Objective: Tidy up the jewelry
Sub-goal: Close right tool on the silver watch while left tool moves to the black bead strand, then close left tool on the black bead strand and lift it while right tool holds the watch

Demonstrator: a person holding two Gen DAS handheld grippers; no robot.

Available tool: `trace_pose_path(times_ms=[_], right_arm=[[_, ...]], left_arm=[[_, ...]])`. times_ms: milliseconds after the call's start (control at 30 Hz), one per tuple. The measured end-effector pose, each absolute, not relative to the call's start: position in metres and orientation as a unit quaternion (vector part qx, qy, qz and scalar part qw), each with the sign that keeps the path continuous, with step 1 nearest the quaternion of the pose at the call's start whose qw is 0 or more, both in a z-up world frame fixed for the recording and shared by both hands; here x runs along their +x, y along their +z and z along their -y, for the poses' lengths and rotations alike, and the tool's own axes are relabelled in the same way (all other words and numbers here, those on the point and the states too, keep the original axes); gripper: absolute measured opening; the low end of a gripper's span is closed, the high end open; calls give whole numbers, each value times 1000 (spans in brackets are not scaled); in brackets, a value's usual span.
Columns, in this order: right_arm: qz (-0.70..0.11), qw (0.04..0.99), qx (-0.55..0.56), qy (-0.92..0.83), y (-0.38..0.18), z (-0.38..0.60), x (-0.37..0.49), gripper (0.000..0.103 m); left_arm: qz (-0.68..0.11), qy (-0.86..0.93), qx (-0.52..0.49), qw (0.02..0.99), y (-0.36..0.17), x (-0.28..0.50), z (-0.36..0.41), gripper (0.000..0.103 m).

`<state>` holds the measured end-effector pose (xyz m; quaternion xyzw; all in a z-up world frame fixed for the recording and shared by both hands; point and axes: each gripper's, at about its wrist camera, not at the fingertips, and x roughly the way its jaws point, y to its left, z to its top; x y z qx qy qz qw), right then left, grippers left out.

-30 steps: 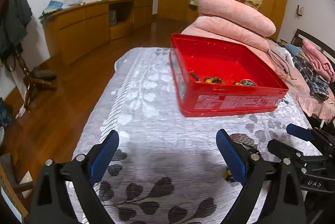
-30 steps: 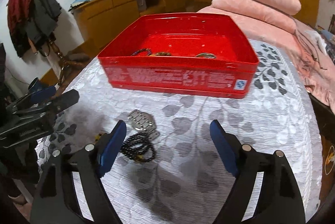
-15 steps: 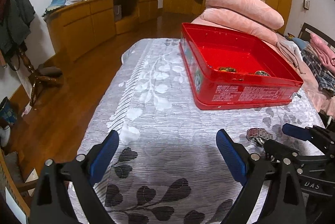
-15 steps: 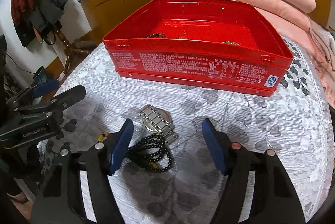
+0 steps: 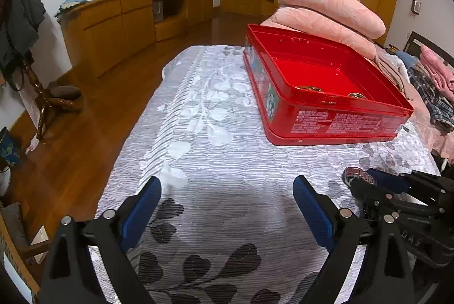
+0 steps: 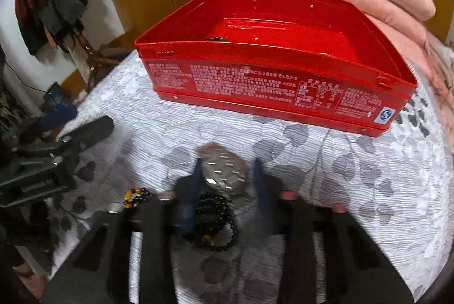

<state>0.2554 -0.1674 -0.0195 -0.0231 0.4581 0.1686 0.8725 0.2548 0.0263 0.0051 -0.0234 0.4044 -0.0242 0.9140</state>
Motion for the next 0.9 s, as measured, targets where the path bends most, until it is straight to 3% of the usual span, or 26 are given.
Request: trace_pose_path(times_ms=[733,900], right_arm=[[-451,888,27,90,-15,247,223,30],[-451,888,36,85,-15,254,216,30]], left_arm=[[-402,-123,7,907,8,232,36,91],[-407,-155,16,900,5,226,52,84]])
